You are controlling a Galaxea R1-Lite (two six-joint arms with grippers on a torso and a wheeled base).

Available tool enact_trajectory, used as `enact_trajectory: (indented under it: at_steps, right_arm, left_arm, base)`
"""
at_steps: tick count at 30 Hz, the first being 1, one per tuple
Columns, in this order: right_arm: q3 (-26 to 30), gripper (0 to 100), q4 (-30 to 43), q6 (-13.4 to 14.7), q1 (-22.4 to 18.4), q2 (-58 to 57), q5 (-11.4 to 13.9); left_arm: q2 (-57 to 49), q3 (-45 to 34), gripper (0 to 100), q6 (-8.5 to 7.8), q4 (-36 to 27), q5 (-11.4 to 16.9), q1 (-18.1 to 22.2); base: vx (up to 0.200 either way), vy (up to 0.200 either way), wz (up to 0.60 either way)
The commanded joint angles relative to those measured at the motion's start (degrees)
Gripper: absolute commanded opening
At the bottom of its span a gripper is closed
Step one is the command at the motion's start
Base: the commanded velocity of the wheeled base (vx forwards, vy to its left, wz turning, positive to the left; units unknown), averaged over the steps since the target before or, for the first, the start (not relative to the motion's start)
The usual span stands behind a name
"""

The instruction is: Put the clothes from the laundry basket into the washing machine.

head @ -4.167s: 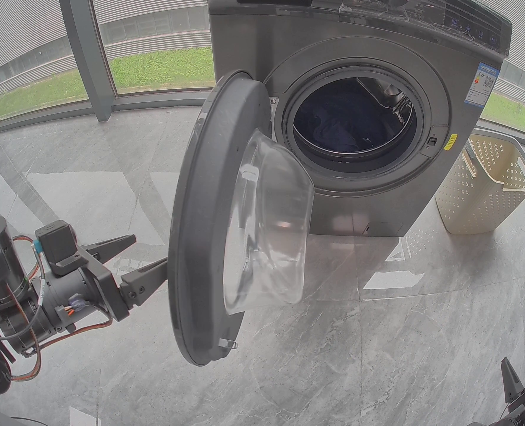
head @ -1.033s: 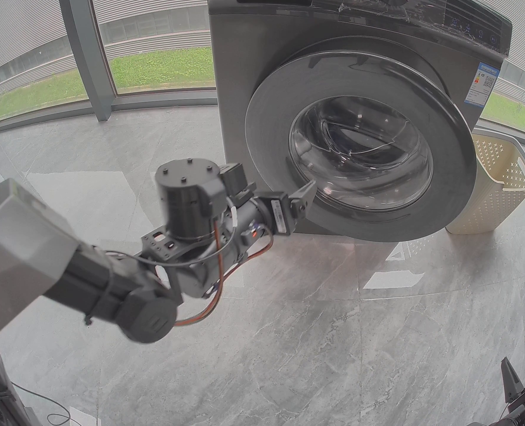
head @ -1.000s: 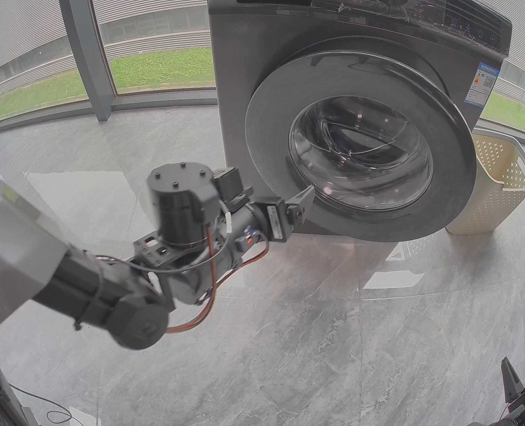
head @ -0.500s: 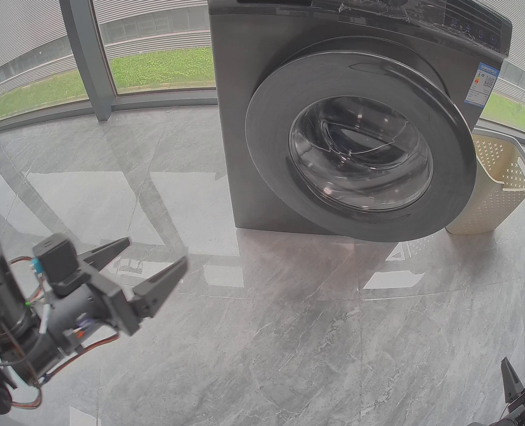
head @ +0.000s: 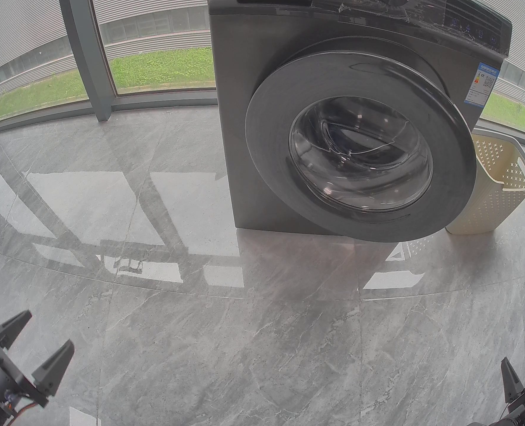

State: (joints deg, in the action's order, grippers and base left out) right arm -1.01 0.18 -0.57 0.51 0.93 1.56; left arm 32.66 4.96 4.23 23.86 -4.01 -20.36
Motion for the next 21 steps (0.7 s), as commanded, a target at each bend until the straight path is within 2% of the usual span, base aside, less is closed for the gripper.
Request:
enact_trajectory:
  at_steps: [1,4,5,20,21]
  right_arm:
    - [1.0,100,0.0,0.0,0.0,-0.9,0.0]
    - [1.0,100,0.0,0.0,0.0,-0.9,0.0]
    - [0.9,100,0.1,0.0,-0.1,-0.9,0.0]
    - [1.0,100,0.0,0.0,0.0,-0.9,0.1]
    - [1.0,100,0.0,0.0,0.0,-0.9,0.1]
  left_arm:
    - [-27.8,-5.0,100,-3.70,-21.4,4.3,16.5]
    - [-30.5,-5.0,100,-4.32,-22.9,4.7,21.1]
    - [-31.3,-5.0,100,-4.67,-23.5,4.8,21.3]
    - [-32.5,-5.0,100,-4.41,-23.9,4.9,20.3]
    - [-32.5,-5.0,100,-4.41,-23.9,4.9,20.3]
  base:
    - [0.000,0.000,0.00]
    - [0.000,0.000,0.00]
    - [0.000,0.000,0.00]
    - [0.000,0.000,0.00]
    - [0.000,-0.200,0.00]
